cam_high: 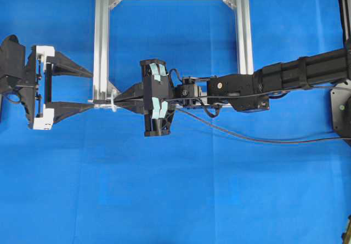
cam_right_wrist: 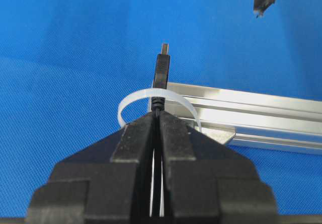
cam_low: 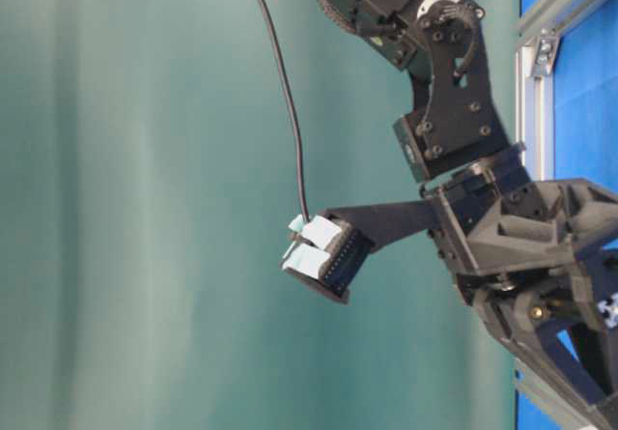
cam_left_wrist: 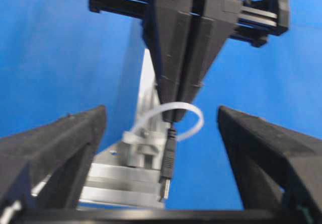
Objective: Insert the wire through the string loop located on the left side.
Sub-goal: 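Move the left gripper right and grasp the plug tip beyond the loop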
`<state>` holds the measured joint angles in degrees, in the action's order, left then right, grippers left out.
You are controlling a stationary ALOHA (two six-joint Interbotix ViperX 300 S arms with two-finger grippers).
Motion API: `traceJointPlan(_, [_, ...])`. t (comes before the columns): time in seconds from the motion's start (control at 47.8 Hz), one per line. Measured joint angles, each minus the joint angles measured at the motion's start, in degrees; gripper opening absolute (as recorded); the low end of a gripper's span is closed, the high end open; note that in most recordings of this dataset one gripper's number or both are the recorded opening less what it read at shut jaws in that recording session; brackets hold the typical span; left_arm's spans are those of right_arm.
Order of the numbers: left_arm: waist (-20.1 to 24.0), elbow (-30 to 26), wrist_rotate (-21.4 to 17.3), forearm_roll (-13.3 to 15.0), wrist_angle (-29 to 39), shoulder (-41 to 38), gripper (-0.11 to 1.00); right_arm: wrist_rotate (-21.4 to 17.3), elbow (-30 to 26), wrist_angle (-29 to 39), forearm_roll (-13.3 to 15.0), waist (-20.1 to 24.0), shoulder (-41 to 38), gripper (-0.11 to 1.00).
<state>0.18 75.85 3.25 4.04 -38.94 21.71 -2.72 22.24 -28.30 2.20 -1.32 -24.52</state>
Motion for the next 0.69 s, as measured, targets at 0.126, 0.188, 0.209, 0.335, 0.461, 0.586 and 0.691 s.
traceJointPlan(0.126, [-0.7,-1.14,0.35,0.0,0.35,-3.87,0.89,0.0,0.09,0.0,0.0,0.0,0.0,0.0])
traceJointPlan(0.188, [-1.14,-1.93,0.35,0.0,0.35,-6.68,0.89,0.0,0.09,0.0,0.09,0.09,0.0,0.0])
traceJointPlan(0.209, [-1.23,-2.29,0.35,0.0,0.35,-7.73,0.89,0.0,0.0,-0.09,0.0,0.0,0.0,0.0])
traceJointPlan(0.335, [-1.76,-3.96,0.44,0.0,0.35,-13.36,0.89,0.0,0.0,-0.09,0.0,0.0,-0.09,0.0])
traceJointPlan(0.461, [-1.76,-4.92,0.44,0.0,0.09,-16.26,0.88,0.0,0.0,0.18,0.09,0.0,0.0,0.0])
traceJointPlan(0.586, [-1.76,-4.92,0.26,0.0,-0.09,-16.52,0.88,0.0,0.0,0.18,0.09,0.0,0.0,0.0])
traceJointPlan(0.691, [-1.76,-4.83,0.26,0.0,-0.26,-16.61,0.88,0.0,0.09,0.18,0.0,0.0,-0.09,0.0])
